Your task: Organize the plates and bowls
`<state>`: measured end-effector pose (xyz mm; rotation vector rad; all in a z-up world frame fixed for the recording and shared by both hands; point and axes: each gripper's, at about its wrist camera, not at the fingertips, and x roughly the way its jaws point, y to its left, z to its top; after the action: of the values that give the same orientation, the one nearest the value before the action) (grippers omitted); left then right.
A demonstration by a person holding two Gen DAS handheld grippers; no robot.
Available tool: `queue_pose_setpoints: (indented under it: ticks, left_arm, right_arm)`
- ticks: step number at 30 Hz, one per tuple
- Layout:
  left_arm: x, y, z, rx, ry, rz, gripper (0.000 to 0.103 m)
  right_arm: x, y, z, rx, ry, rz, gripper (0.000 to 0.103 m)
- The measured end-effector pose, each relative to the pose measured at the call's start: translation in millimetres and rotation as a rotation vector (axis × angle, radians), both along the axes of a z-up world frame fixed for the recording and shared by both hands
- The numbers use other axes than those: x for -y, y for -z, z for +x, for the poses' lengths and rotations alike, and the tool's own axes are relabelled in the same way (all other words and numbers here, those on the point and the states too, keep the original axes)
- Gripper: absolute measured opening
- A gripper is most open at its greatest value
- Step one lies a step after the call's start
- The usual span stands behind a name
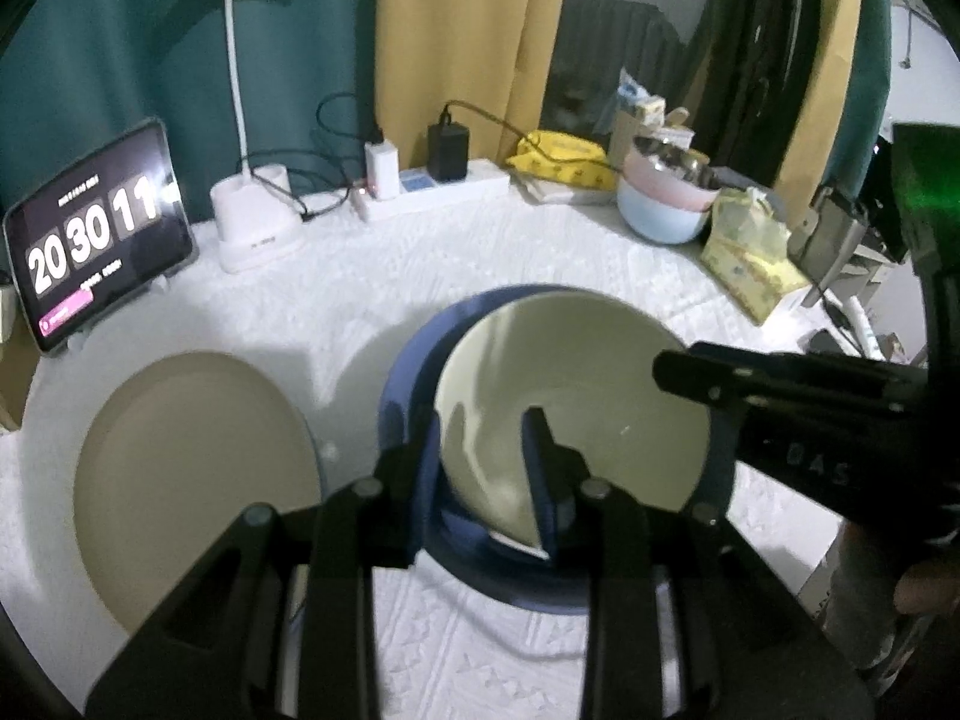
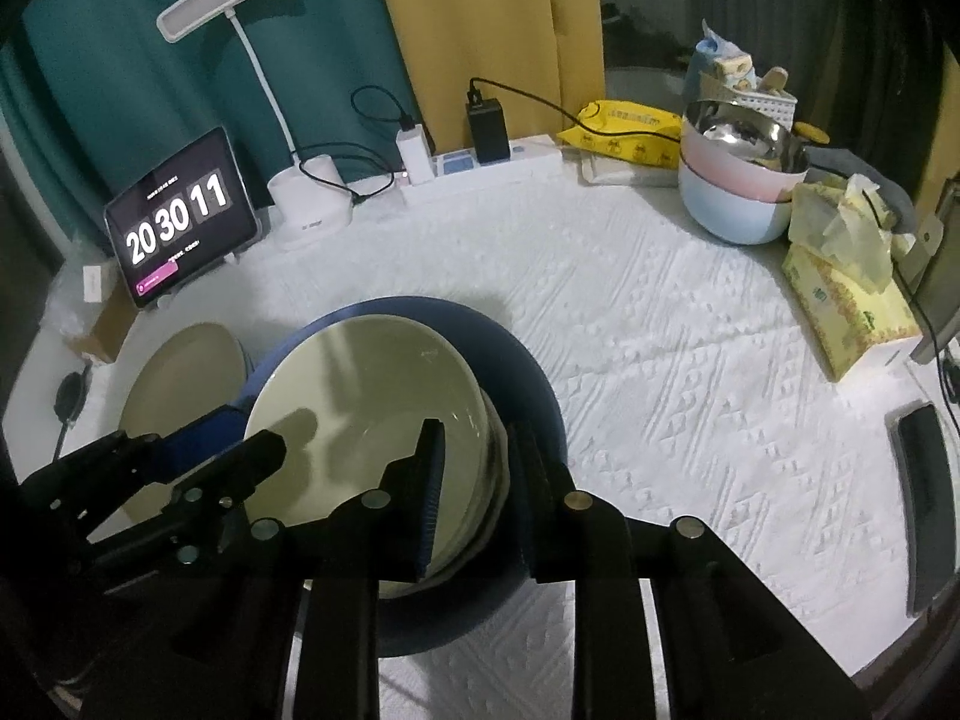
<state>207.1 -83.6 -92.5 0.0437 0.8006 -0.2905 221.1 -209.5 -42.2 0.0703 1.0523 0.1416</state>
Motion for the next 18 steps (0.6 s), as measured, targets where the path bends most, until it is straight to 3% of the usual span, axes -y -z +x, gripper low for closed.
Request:
queue_pose_setpoints:
  ticks: [8, 18]
  left_arm:
    - [-7.7, -13.5, -5.3, 0.036, -0.016, -0.013, 0.030]
    - [-36.1, -7.1, 2.2, 0.026, -0.088, -0.039, 0.034]
  right_arm:
    - [4.8, -15.8, -5.4, 0.041, -0.008, -0.014, 0.023]
    - [28.3, -24.4, -8.7, 0.099, 0.023, -0.036, 0.023]
